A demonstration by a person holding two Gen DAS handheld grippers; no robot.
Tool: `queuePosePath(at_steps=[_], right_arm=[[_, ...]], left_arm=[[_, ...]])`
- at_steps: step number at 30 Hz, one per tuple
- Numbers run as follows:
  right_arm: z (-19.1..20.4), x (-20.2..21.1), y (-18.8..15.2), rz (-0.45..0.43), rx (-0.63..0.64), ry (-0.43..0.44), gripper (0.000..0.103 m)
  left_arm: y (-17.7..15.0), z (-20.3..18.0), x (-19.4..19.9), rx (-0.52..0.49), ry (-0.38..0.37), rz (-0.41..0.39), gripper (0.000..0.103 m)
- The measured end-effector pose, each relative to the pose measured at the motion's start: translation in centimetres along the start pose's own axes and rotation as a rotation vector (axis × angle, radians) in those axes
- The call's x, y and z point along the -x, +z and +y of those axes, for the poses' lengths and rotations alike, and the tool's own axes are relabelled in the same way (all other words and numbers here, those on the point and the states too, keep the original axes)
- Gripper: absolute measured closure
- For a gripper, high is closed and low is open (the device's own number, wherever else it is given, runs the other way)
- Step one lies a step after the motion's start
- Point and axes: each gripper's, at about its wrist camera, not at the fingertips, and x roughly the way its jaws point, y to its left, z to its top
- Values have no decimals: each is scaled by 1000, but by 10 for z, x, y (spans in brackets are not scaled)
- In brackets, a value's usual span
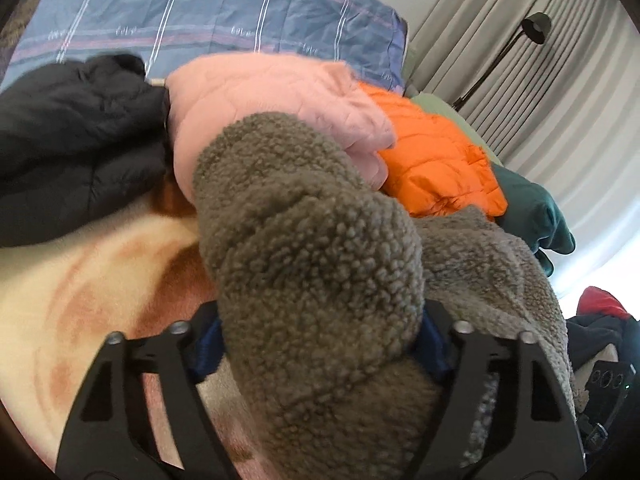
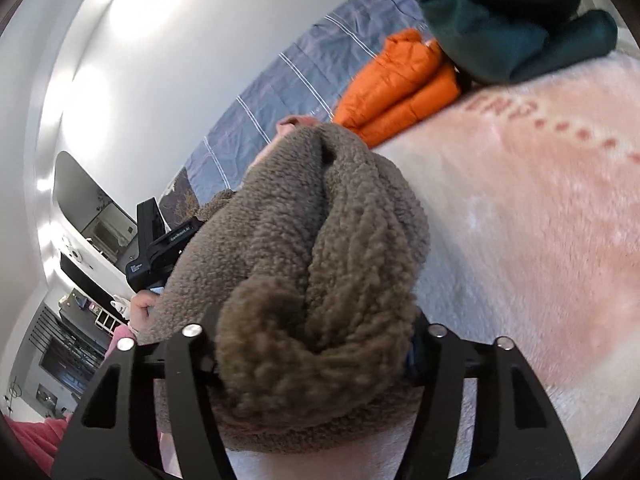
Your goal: Fold large clothes
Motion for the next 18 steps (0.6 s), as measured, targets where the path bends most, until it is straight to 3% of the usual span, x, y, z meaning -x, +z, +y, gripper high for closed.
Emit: queuePosePath(at_steps=[5, 13, 18], right_arm=[[12, 17, 4, -22, 34, 40, 47], [56, 49, 4, -46, 149, 105, 48], [99, 43, 0, 4, 218, 196, 49]], left_arm=[[-1, -20, 35, -62, -2, -83, 46], [-11, -35, 123, -62, -34, -247, 50], [-30, -29, 207, -60, 30, -366, 50]])
